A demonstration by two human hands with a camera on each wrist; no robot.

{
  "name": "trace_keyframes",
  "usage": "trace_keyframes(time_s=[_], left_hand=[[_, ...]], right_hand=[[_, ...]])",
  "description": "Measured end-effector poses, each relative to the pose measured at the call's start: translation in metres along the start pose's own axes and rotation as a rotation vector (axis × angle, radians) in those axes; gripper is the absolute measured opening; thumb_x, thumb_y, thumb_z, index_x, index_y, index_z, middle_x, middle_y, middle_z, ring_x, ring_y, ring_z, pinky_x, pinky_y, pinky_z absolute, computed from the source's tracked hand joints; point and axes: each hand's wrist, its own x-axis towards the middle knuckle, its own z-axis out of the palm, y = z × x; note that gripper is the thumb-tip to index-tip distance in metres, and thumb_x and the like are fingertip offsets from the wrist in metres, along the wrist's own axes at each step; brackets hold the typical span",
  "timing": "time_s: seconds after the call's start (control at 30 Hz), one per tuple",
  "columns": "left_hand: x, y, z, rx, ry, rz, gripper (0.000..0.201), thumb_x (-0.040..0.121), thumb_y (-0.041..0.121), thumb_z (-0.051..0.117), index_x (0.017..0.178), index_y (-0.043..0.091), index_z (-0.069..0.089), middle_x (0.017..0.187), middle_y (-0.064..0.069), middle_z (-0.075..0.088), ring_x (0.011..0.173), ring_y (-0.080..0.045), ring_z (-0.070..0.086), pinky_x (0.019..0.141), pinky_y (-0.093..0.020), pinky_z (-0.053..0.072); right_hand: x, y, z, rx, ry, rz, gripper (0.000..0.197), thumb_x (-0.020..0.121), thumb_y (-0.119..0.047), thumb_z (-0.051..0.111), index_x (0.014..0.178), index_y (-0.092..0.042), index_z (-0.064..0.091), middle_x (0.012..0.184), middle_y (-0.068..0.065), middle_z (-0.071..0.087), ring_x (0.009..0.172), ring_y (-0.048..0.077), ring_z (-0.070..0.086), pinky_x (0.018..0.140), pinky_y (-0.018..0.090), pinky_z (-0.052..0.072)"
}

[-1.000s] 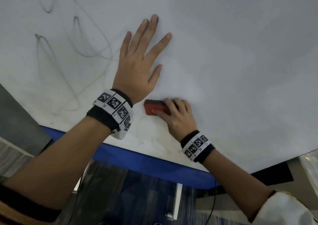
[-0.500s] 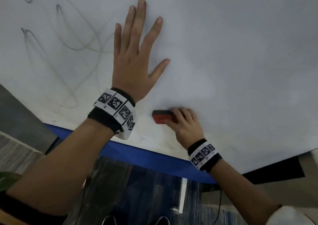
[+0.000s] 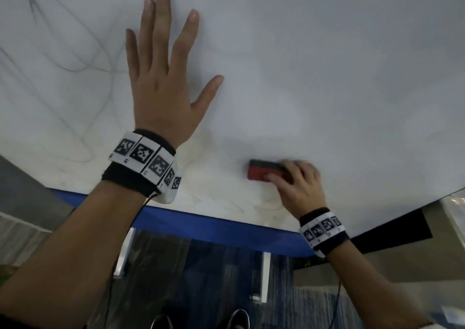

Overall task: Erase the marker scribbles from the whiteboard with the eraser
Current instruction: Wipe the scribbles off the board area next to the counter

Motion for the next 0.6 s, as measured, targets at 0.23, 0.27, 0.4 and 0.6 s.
trace_keyframes(time_s=[0.23,0.27,0.4,0.6], left_hand=[[-0.017,0.063,0.005,-0.103,-0.044,0.015,0.077,0.092,0.044,0.067,0.155,0.010,0.039,0.163,-0.030,0.024,0.154,-0.046,0.019,0.126,-0.058,0.017],[-0.024,0.073,0.011,-0.095,-0.075,0.097,0.076,0.092,0.042,0.069,0.155,0.013,0.040,0.163,-0.029,0.025,0.154,-0.046,0.020,0.125,-0.060,0.018],[-0.050,0.083,0.039,-0.067,-0.160,0.179,0.076,0.095,0.047,0.066,0.158,0.020,0.035,0.166,-0.024,0.023,0.155,-0.041,0.017,0.125,-0.061,0.016],[-0.053,0.081,0.059,-0.031,-0.121,0.149,0.077,0.097,0.057,0.062,0.156,0.015,0.037,0.162,-0.031,0.026,0.152,-0.048,0.021,0.124,-0.066,0.014]], right_hand=[[-0.003,0.014,-0.007,0.054,0.278,0.323,0.032,0.083,-0.016,0.075,0.110,-0.026,0.060,0.126,0.012,0.047,0.112,0.039,0.046,0.097,0.048,0.042],[-0.021,0.008,0.010,0.033,0.209,0.250,0.036,0.081,-0.016,0.078,0.110,-0.028,0.060,0.126,0.011,0.047,0.111,0.037,0.046,0.095,0.049,0.042],[-0.095,0.001,0.045,0.032,0.067,0.391,0.040,0.077,-0.016,0.082,0.106,-0.027,0.056,0.125,0.012,0.047,0.110,0.036,0.047,0.091,0.052,0.048],[-0.095,-0.010,0.047,0.525,0.610,1.450,0.044,0.092,-0.033,0.070,0.118,-0.041,0.035,0.120,0.006,0.049,0.105,0.033,0.055,0.093,0.058,0.051]])
